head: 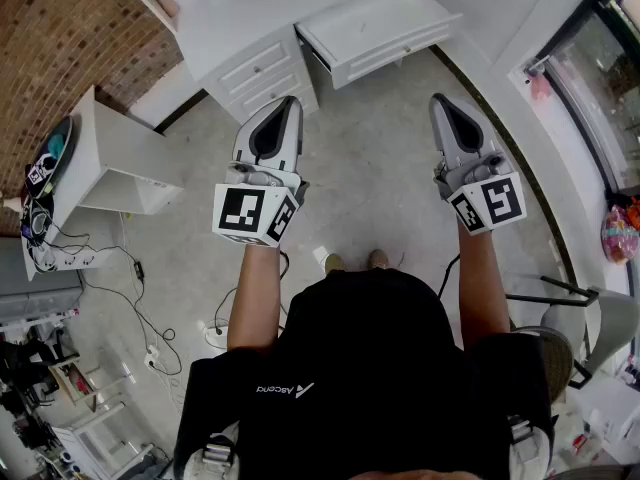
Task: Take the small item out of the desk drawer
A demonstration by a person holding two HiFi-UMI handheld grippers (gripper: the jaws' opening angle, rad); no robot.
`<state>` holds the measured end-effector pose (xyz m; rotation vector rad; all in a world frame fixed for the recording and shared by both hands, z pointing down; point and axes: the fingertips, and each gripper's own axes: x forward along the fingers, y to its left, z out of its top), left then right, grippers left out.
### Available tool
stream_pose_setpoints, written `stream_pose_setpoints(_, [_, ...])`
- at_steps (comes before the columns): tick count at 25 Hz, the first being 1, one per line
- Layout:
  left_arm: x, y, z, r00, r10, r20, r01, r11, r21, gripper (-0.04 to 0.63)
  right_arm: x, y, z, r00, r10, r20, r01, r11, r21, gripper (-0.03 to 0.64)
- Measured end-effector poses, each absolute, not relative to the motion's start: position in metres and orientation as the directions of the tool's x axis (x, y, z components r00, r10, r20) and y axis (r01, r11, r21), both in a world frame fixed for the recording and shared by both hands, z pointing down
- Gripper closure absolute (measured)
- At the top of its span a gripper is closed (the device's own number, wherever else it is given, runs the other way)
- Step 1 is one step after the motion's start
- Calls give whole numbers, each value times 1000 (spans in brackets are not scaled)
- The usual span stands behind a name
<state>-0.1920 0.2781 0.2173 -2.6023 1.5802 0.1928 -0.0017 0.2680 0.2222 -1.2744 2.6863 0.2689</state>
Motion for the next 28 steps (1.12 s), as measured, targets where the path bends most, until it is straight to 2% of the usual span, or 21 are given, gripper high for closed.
stream_pose_setpoints(19, [-178, 247, 227, 414, -900, -138, -908, -419, 5, 590, 14, 247, 226, -649, -726, -228, -757, 647, 96, 617])
stream_pose_setpoints(28, [-158, 204, 239, 367, -926, -85, -930, -369, -1, 461, 42, 212, 231, -664, -713, -226, -743, 663, 91, 617])
